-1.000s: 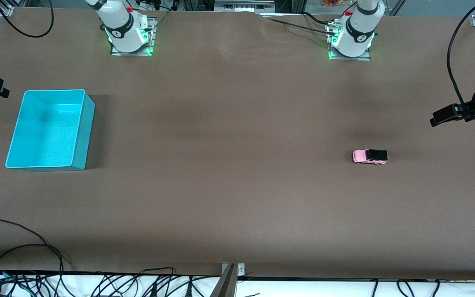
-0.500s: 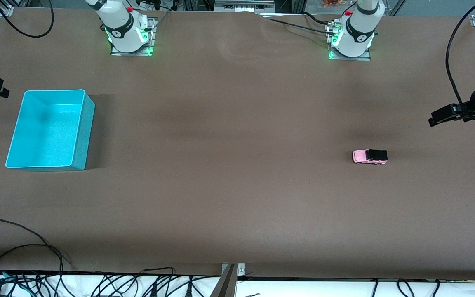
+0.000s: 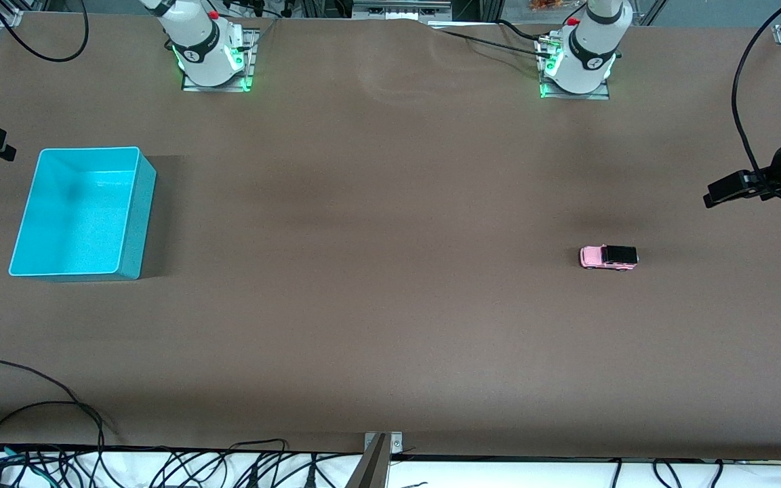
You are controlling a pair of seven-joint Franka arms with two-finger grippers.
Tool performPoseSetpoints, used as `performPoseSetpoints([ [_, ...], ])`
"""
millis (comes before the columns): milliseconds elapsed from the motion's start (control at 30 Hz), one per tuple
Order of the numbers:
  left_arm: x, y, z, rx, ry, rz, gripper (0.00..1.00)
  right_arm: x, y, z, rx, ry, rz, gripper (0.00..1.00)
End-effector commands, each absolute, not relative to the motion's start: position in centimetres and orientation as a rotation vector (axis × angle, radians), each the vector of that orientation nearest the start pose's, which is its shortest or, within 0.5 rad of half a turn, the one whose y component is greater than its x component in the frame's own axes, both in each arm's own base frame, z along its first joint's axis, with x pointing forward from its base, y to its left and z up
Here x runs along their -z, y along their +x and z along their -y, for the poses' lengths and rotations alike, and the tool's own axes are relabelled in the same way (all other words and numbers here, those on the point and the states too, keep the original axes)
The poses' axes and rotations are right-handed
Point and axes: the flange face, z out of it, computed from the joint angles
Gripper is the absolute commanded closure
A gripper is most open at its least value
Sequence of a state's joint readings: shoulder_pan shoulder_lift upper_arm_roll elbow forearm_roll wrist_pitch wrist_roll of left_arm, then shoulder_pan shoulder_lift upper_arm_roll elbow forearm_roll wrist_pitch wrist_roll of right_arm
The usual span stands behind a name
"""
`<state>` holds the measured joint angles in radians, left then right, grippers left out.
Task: Wind and store pink jeep toy
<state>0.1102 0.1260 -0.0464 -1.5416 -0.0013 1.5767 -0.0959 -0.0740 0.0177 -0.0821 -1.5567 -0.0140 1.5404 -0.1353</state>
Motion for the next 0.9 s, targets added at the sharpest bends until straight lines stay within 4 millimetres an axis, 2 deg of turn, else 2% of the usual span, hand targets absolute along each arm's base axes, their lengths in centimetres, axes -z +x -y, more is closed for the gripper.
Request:
performPoseSetpoints([
  [0, -57.2, 59.1, -3.7, -0.143, -3.15, 0.214, 0.0, -62.5, 55.3, 8.9, -0.035, -3.137, -0.029, 0.0],
  [233, -57.1, 59.2, -3.1, -0.146, -3.153, 0.197, 0.0, -62.5, 55.3, 8.5, -0.038, -3.14, -0.017, 0.0],
  [467, -56.9, 59.2, -2.8, -0.148, -3.151, 0.187, 0.0, -62.6, 55.2, 9.3, -0.029, -3.142, -0.019, 0.0],
  [867, -56.5, 59.4, -2.0, -0.158, -3.15, 0.166, 0.0, -62.6, 55.3, 9.0, -0.025, -3.143, -0.022, 0.0],
])
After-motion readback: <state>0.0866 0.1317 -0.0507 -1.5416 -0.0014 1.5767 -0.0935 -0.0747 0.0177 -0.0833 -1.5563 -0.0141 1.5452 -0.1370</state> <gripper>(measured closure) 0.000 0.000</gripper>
